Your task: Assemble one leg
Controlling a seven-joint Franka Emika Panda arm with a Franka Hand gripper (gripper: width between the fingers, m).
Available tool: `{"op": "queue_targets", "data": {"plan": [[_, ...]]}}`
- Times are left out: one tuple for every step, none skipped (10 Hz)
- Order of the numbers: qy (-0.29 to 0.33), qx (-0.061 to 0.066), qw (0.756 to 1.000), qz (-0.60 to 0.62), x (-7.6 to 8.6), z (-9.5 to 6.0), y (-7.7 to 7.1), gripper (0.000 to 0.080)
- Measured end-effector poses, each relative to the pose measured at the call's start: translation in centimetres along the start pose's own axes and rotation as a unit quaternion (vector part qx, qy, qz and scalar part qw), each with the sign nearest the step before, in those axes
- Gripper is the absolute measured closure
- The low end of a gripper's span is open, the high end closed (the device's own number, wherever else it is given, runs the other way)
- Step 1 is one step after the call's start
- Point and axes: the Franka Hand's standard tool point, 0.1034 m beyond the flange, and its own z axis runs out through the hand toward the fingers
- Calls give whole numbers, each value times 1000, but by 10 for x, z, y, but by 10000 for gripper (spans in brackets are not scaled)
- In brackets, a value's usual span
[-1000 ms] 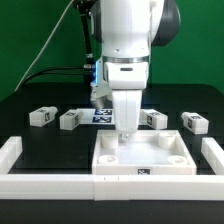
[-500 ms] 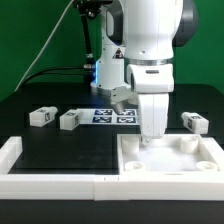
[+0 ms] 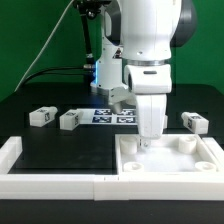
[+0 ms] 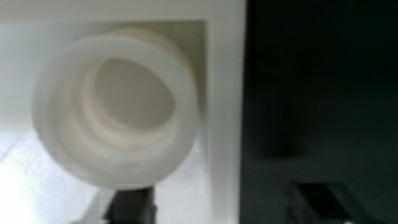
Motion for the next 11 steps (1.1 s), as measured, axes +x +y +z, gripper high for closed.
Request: {"op": "queue_targets", "data": {"plan": [[0, 0, 1000, 0, 0, 0, 0, 248], [0, 0, 1000, 0, 0, 0, 0, 181], [0, 0, 1000, 0, 0, 0, 0, 181], [0, 0, 1000, 0, 0, 0, 0, 156], [0, 0, 1000, 0, 0, 0, 0, 151], [0, 0, 1000, 4, 0, 0, -1, 151], [-1, -1, 1000, 20, 0, -4, -8, 150], [-2, -7, 999, 48, 4, -14, -15, 150], [-3, -9, 998, 63, 8, -23, -23, 150], [-4, -11, 997, 80, 13, -31, -32, 150], [-5, -11, 994, 106, 18, -37, -41, 150]]}}
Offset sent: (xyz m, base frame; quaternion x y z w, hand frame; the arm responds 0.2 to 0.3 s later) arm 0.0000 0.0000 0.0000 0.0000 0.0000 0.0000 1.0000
